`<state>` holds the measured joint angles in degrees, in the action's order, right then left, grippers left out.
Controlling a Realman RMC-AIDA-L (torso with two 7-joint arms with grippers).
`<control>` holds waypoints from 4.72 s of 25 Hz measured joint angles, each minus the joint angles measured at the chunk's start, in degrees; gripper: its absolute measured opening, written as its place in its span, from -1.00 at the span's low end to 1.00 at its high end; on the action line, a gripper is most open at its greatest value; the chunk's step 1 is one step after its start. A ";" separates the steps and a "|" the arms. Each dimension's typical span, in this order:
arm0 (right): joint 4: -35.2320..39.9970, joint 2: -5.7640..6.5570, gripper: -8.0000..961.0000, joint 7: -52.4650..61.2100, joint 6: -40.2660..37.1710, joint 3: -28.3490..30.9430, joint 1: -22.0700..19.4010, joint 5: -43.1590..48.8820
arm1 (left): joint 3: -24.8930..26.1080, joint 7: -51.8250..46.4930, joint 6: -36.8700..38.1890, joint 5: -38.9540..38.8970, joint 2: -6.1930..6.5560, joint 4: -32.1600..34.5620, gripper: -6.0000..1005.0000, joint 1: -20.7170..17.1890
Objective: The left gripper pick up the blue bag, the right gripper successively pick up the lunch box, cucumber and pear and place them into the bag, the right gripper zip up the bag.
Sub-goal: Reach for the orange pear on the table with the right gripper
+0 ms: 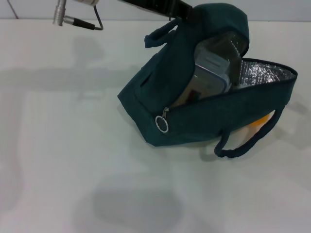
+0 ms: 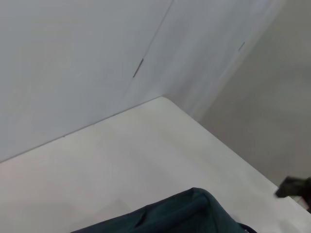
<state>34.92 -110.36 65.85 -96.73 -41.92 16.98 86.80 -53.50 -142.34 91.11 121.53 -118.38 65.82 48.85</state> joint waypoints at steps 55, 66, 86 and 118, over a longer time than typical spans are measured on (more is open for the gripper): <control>-13.59 -5.31 -0.11 -13.99 17.84 -1.85 10.79 4.51 | 3.75 6.18 -7.94 2.21 3.68 -6.06 -0.89 -1.47; -14.10 -5.38 -0.67 -14.24 18.19 -1.75 10.88 4.51 | 3.75 6.19 -7.98 2.20 3.69 -6.06 -0.89 -1.48; -11.81 -4.85 -0.95 -14.52 14.59 -1.13 6.67 0.12 | 3.76 6.19 -7.64 1.77 3.60 -6.06 -0.89 -2.25; -11.99 -5.11 0.46 -10.00 19.49 -7.16 10.43 1.43 | 3.75 6.44 -7.81 1.77 3.60 -6.06 -0.89 -1.76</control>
<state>22.94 -115.47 55.84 -77.25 -49.08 27.41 88.23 -49.74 -135.90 83.30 123.31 -114.78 59.77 47.09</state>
